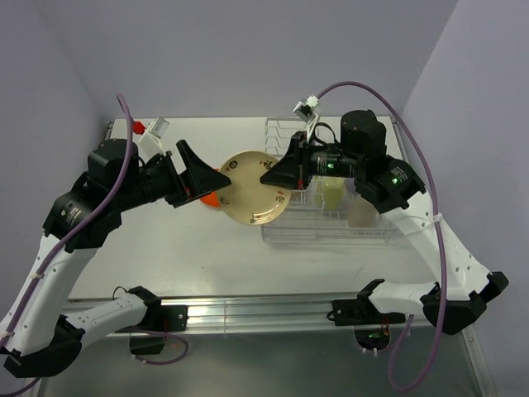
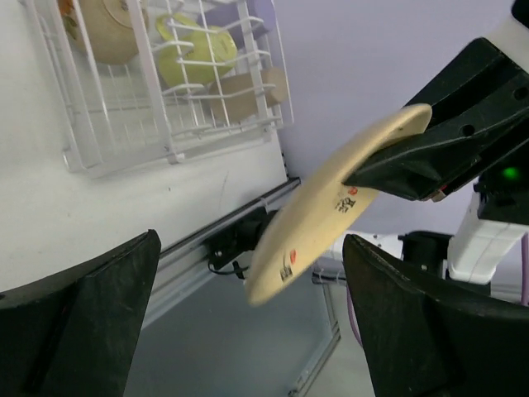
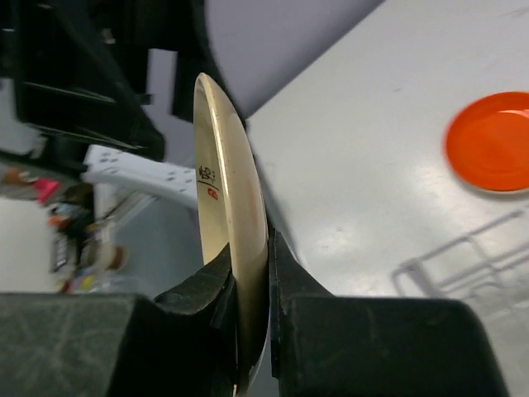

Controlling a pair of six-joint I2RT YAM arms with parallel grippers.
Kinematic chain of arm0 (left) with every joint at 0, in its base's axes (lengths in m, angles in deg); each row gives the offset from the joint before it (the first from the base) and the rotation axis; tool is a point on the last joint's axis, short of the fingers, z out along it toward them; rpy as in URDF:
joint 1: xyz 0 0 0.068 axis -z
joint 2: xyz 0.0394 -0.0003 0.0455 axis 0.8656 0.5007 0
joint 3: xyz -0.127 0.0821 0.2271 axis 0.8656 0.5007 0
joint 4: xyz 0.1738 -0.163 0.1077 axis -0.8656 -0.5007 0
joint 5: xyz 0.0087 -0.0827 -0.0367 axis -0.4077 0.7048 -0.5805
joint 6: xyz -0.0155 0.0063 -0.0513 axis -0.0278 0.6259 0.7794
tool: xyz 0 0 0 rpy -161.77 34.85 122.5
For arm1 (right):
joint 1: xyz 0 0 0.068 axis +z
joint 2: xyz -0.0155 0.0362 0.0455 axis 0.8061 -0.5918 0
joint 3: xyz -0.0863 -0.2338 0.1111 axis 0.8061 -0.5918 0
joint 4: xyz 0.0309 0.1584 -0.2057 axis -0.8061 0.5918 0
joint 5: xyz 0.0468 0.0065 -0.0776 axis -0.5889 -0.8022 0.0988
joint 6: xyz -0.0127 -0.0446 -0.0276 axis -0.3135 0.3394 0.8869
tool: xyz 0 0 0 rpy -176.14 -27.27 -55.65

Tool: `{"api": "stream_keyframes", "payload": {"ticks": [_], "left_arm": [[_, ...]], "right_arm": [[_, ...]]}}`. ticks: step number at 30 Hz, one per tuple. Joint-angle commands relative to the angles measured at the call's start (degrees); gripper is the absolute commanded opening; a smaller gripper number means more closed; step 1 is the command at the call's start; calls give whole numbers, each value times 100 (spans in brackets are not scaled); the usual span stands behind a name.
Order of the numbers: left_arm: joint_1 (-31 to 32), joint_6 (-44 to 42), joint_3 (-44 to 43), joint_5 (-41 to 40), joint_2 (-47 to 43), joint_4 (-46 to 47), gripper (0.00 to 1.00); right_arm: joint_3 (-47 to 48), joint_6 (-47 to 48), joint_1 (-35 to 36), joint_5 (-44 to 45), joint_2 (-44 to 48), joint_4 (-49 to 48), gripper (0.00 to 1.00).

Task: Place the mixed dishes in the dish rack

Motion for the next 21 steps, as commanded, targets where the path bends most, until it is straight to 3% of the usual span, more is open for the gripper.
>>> {"api": "stream_keyframes", "payload": {"ticks": [1,6,10,16,21], "left_arm": [[19,123,-144,-622,-144,55,99],[10,308,-13,-826,-285,-70,98],[10,422,242,-651,-425,-60,96],[10,528,611,-484,-513,-140,95],[10,502,796,-387,-513,-175,94]], "right_arm": [[195,1133,-11,1238,175,183,0],[99,2128,-431,2102,272,-133,0],[203,3550,-1011,1864,80,-318,0],[213,4676,-1777,1425,-202,-766,0],[-139,5520,-2094,550,-246,-1873,0]]}}
